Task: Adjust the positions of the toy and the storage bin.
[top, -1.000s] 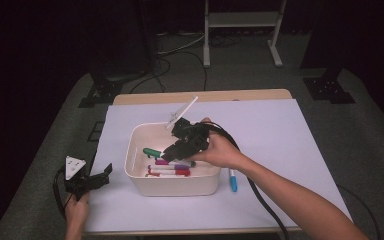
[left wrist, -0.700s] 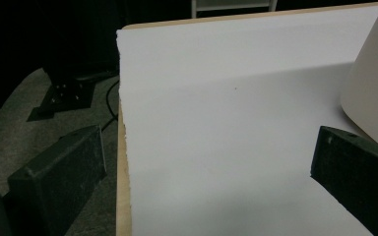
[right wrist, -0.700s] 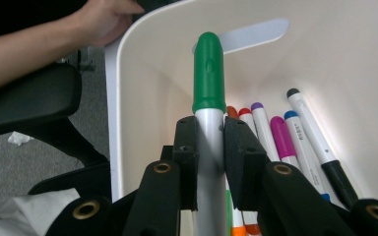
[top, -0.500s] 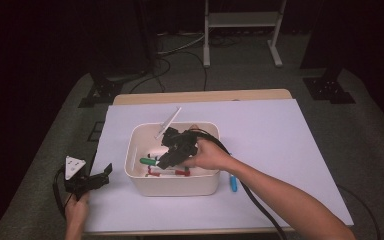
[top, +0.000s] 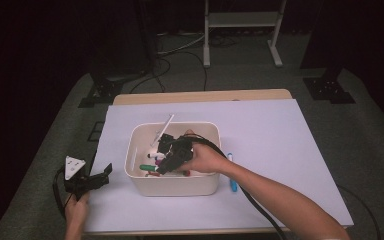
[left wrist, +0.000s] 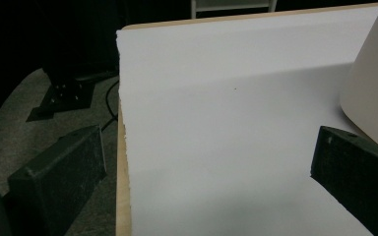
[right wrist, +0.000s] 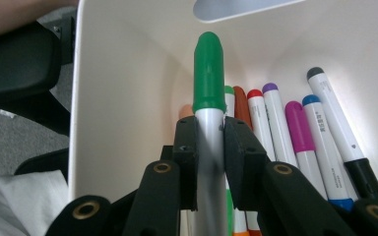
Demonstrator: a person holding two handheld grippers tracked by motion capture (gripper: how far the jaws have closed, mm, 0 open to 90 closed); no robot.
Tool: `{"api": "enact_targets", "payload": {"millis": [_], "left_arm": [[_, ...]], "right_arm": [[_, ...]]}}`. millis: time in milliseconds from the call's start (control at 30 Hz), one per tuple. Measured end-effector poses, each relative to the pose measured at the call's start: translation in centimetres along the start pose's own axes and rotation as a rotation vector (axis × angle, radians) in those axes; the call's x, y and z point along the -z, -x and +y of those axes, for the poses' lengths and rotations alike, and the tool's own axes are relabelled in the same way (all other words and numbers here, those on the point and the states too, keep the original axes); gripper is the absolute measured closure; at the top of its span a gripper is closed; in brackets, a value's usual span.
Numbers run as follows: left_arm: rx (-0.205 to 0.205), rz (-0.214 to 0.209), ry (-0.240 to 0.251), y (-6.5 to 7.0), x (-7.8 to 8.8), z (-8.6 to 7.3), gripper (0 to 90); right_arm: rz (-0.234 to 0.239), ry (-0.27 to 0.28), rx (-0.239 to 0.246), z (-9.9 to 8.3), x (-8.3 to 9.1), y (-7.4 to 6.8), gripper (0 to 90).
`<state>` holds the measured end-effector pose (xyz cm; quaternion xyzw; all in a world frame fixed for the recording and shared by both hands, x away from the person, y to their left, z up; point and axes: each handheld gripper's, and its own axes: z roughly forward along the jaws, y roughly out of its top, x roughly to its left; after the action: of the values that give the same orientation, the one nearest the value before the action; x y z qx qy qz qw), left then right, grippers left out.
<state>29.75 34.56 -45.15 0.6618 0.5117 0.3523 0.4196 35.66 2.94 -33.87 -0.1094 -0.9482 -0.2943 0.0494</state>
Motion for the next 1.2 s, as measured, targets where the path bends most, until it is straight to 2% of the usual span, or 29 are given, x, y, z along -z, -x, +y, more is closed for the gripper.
{"api": "enact_targets", "payload": {"millis": [233,367,500,600,700,800,967,1067,1200], "left_arm": [[0.002,-0.001,0.003,0.0,0.0,0.0,0.0],[0.0,0.0,0.0,0.0,0.0,0.0,0.0],[-0.001,-0.001,-0.004,0.0,0.0,0.0,0.0],[0.0,0.0,0.0,0.0,0.0,0.0,0.0],[-0.003,0.001,-0.004,0.0,0.0,0.0,0.0],[-0.007,0.003,-0.006,0.0,0.0,0.0,0.0],[-0.008,0.004,-0.004,0.0,0.0,0.0,0.0],[-0.007,0.004,-0.005,0.0,0.0,0.0,0.0],[-0.008,0.006,-0.006,0.1,0.0,0.0,0.0]], "right_arm": [[0.001,-0.032,-0.005,-0.3,-0.7,-0.1,75.1],[-0.015,-0.028,-0.017,-0.5,-0.2,-0.1,68.8],[-0.039,0.033,-0.026,-0.9,2.2,-0.2,65.4],[-0.079,0.08,-0.027,-1.6,4.8,-0.4,63.2],[-0.112,0.104,-0.04,-2.5,7.1,-0.4,60.6],[-0.144,0.143,-0.067,-3.8,9.9,-0.4,59.9],[-0.19,0.201,-0.107,-6.2,13.5,-0.2,58.8],[-0.217,0.221,-0.133,-7.8,15.0,-0.1,57.5],[-0.235,0.237,-0.195,-10.3,16.2,0.2,55.6]]}}
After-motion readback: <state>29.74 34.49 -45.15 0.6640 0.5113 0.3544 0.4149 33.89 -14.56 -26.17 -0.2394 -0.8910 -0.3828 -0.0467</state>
